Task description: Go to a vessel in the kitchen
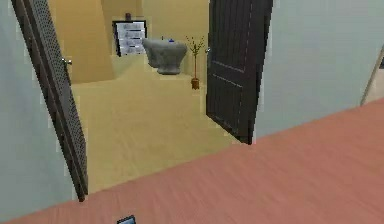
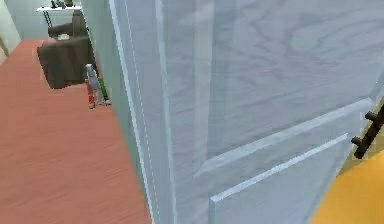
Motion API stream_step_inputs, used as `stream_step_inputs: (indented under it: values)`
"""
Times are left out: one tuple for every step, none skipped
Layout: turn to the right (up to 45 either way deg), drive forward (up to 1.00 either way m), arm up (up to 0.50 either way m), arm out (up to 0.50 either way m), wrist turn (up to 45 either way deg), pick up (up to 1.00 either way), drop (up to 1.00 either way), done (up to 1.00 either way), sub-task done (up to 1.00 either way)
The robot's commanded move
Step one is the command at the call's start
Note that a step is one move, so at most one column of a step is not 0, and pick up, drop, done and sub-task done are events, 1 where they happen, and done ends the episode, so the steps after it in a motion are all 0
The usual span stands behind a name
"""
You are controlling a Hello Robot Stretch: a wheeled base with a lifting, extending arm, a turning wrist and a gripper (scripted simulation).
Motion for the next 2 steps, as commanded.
stream_step_inputs:
  values:
    - [30.0,0.00,0.00,0.00,0.0,0.00,0.00,0.00,0.00]
    - [0.0,0.55,0.00,0.00,0.0,0.00,0.00,0.00,0.00]
